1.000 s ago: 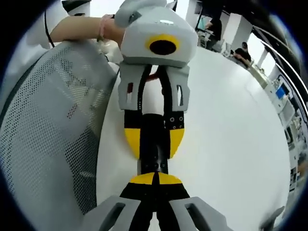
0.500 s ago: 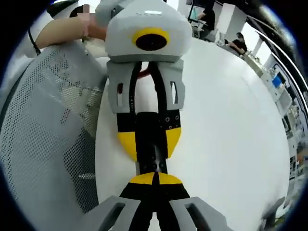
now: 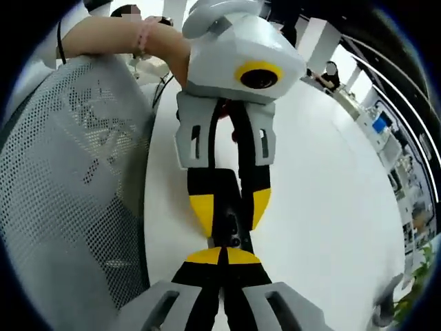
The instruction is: Press the specified remote control buttons in sequence, fully releasing each button before pressing the next.
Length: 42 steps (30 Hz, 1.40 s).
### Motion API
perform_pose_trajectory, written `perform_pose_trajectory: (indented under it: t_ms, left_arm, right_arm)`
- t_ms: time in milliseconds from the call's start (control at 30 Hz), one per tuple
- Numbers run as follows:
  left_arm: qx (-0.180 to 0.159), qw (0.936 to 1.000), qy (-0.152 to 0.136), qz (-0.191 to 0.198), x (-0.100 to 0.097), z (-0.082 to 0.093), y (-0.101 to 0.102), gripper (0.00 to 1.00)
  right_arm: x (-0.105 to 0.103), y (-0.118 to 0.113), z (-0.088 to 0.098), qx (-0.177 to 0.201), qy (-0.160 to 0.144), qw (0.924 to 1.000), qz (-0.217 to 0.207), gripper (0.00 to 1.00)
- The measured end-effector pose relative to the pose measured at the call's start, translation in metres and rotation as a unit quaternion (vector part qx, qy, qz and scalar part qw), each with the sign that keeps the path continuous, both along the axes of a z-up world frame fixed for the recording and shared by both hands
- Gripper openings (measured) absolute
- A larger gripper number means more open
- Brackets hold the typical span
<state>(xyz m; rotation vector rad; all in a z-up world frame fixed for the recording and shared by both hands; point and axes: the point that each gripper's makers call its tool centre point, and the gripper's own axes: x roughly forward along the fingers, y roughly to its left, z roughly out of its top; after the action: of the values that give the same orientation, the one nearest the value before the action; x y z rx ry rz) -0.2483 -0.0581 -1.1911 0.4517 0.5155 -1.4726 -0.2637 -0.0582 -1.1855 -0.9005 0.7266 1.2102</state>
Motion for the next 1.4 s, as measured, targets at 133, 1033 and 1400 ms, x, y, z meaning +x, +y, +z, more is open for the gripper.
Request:
perform_pose_trajectory:
  t_ms: [133, 1033, 1400]
  left_arm:
    - [-0.001, 1.0, 0.001, 0.001, 0.0, 0.0, 0.0, 0.26]
    - [-0.002, 1.0, 0.0, -0.007, 0.0, 0.0, 0.001, 0.26]
    - [-0.001, 1.0, 0.0, -0.007, 0.0, 0.0, 0.001, 0.26]
  right_arm:
    - [0.0, 0.001, 0.001, -0.01, -0.003, 0.9998, 0.019, 0.0]
    - [-0.004, 0.006, -0.002, 0.007, 0.066, 0.9975, 0.026, 0.0]
    - [0.01, 0.006, 0.004, 0.018, 0.084, 0.9963, -0.001, 0.0]
